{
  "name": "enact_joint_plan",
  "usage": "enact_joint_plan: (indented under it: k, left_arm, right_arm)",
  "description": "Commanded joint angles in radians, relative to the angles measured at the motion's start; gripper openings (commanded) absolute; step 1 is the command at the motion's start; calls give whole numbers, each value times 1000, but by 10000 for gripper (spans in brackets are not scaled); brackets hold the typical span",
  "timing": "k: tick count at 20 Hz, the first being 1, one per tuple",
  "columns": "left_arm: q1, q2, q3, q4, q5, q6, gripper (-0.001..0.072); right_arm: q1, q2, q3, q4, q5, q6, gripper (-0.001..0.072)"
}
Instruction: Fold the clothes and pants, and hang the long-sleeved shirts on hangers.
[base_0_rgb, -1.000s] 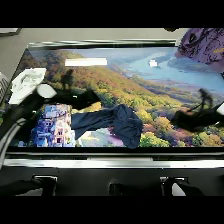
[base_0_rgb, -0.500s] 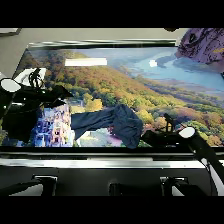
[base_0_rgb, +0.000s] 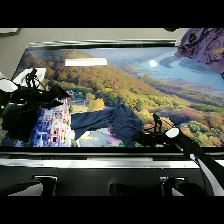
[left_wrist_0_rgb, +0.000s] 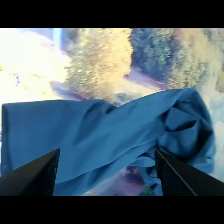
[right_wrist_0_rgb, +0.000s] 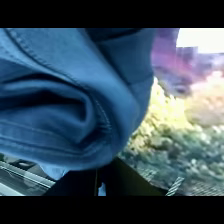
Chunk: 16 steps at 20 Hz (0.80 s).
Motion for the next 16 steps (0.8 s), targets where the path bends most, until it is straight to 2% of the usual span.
enact_joint_plan:
  k: [1, 3, 6, 8, 13, 16]
  left_arm:
    - [32, 1, -94, 66, 19, 29, 667]
    - [76, 8, -222, 36, 55, 94, 667]
    - [113, 16, -367, -111, 96, 276, 667]
    - [113, 21, -434, -131, 81, 361, 667]
    - [113, 64, -575, -201, 76, 499, 667]
    - [109, 64, -615, -212, 72, 505, 667]
  right_arm:
    - [8, 12, 19, 6, 34, -11, 27]
    - [8, 36, 21, 6, 65, 10, 27]
    - [8, 66, 21, 5, 87, 25, 27]
    - [8, 69, 21, 6, 100, 33, 27]
    - [8, 69, 21, 7, 116, 52, 27]
    - [8, 69, 21, 7, 121, 59, 27]
